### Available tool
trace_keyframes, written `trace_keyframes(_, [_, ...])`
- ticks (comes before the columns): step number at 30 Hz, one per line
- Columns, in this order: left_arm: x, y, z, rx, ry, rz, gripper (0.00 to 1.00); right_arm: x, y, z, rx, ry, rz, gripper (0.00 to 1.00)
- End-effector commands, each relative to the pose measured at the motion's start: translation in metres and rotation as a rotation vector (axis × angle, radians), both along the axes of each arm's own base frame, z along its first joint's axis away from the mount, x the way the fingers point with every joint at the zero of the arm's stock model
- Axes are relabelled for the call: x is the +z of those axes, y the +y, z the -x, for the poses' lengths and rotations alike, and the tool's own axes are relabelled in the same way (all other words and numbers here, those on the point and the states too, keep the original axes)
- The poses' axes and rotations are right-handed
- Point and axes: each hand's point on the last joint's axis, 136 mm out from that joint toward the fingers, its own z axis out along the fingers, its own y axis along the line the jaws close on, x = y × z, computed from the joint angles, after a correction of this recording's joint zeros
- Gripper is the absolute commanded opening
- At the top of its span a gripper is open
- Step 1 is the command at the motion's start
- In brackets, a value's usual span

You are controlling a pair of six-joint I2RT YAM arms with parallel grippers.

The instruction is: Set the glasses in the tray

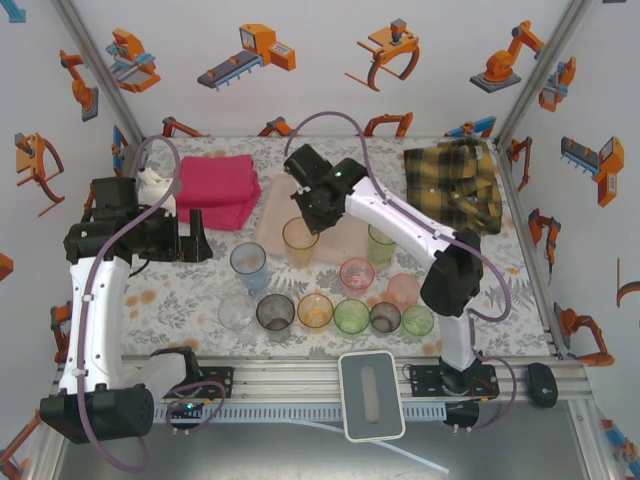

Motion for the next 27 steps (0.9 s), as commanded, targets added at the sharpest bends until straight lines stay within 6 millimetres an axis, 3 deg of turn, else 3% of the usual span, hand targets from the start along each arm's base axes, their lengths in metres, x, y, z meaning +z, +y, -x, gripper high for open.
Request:
trace_keyframes(1, [0.003,-0.004,0.003,-0.017,-0.007,0.018,0.97,0.057,-0.018,-0.016,-0.022,-0.079,-0.098,0.00])
trace_keyframes(5, [0.005,-0.003,0.002,-0.016,-0.010,0.015,0.97,0.079,-0.048,-0.049,-0.094,-0.125,-0.123,0.00])
trace_keyframes(13, [0.004,-0.001,0.002,-0.014,-0.001,0.007,0.97,0.099,-0.139,-0.108,-0.294,-0.197,-0.119,0.01])
trace_keyframes(19, [0.001,-0.001,0.003,-0.015,0.002,0.005,0.97,0.085,-0.193,-0.125,-0.395,-0.190,-0.057,0.01])
trace_keyframes(27, [-0.001,-0.002,0.006,-0.016,0.007,0.010,0.97,0.053,-0.223,-0.123,-0.445,-0.146,0.017,0.02])
